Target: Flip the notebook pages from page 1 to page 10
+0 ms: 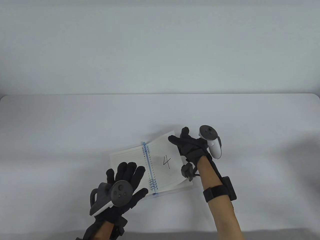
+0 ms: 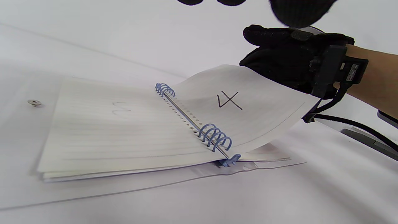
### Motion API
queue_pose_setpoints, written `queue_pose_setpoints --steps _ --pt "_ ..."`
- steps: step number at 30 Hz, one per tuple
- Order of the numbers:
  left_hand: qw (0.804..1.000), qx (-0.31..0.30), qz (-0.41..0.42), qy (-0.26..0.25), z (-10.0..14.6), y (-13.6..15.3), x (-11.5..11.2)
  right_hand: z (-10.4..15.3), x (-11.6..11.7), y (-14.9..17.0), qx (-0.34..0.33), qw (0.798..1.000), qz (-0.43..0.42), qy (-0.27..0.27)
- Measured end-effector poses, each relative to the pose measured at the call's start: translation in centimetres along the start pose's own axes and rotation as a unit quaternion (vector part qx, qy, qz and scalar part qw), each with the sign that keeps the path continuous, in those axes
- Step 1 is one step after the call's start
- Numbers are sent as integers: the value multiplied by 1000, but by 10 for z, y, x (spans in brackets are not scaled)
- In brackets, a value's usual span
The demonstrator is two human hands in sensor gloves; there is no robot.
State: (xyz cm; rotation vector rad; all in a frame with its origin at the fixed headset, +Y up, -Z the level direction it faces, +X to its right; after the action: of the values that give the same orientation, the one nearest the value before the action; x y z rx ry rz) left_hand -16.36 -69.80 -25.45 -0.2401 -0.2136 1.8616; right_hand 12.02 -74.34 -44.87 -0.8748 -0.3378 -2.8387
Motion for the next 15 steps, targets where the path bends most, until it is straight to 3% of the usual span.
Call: queue_pose_setpoints --steps 4,8,9,12,15 --pt "1000 0 -1 2 0 0 0 -2 1 7 45 997 13 -61" --pt "1000 0 -1 -1 0 0 0 -4 5 7 106 985 95 -97" --pt "1000 0 0 -1 0 0 0 -4 6 5 129 974 150 -110" --pt "1000 -1 1 0 0 0 0 -2 7 2 154 962 203 -98" --pt "1000 -2 -2 -1 0 0 0 -1 6 1 150 963 201 -98"
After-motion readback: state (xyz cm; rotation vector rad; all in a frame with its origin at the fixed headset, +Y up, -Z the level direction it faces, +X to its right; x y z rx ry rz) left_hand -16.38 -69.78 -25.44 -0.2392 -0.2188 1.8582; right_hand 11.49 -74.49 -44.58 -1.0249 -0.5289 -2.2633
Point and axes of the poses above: the tracker on the back of each hand, its own y axis roughly to the little-finger side, its own z axis roughly from the fingertips to the wrist, x = y × z, the point moved 1 cm from there along -z, roughly from the wrist to the fingertips, and after that the axes turned 8 degrees about -y, right-handed, at the moved point
